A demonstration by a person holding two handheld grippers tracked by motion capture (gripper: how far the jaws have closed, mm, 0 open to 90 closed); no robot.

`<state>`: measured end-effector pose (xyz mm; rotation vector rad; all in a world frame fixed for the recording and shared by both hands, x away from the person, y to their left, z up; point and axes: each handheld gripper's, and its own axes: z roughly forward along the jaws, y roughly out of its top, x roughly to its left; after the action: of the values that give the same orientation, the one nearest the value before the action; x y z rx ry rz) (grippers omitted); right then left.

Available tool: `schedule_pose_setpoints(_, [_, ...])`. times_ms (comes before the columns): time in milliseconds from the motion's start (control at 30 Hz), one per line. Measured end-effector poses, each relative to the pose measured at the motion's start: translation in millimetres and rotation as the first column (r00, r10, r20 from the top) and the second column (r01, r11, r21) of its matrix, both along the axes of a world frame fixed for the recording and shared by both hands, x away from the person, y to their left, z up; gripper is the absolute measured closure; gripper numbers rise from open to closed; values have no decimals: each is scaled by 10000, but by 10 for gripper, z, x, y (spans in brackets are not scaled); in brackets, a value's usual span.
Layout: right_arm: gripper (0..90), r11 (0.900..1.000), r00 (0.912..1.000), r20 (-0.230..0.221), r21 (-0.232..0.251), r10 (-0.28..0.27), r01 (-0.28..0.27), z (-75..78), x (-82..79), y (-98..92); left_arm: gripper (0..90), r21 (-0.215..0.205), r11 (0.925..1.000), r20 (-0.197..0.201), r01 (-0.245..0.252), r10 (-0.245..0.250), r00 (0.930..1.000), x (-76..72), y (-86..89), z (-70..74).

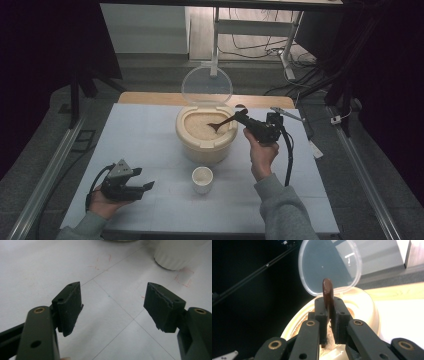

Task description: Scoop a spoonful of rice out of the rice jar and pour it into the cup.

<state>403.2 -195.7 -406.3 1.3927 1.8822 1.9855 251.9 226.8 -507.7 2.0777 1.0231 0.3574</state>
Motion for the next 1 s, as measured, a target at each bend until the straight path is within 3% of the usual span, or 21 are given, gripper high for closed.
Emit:
schedule_pose_setpoints(100, [833,9990,9986,-525,438,-51,74,-39,29,-35,302,-6,10000,-5,4,-4,10000,2,2,-1])
schedule_pose_setpoints(233, [834,9980,9967,-808,624,-78,129,-56,41,-61,305,-3,10000,14,46,-46,10000,-1,-1,1])
schedule_pose_setpoints(333, [834,9944,9932,-1163,1041,-44,166,-68,51,-91,308,-1,10000,12,57,-57,10000,-1,-1,2])
schedule_pose_setpoints(600, [834,9912,9900,-1407,1300,-59,244,-62,58,-135,310,34,9999,45,102,-102,9999,-5,-8,8])
schedule_pose_setpoints(1000, [834,9775,9778,-2090,2034,-115,550,-61,91,-227,313,30,9999,45,97,-97,9999,-4,-7,9])
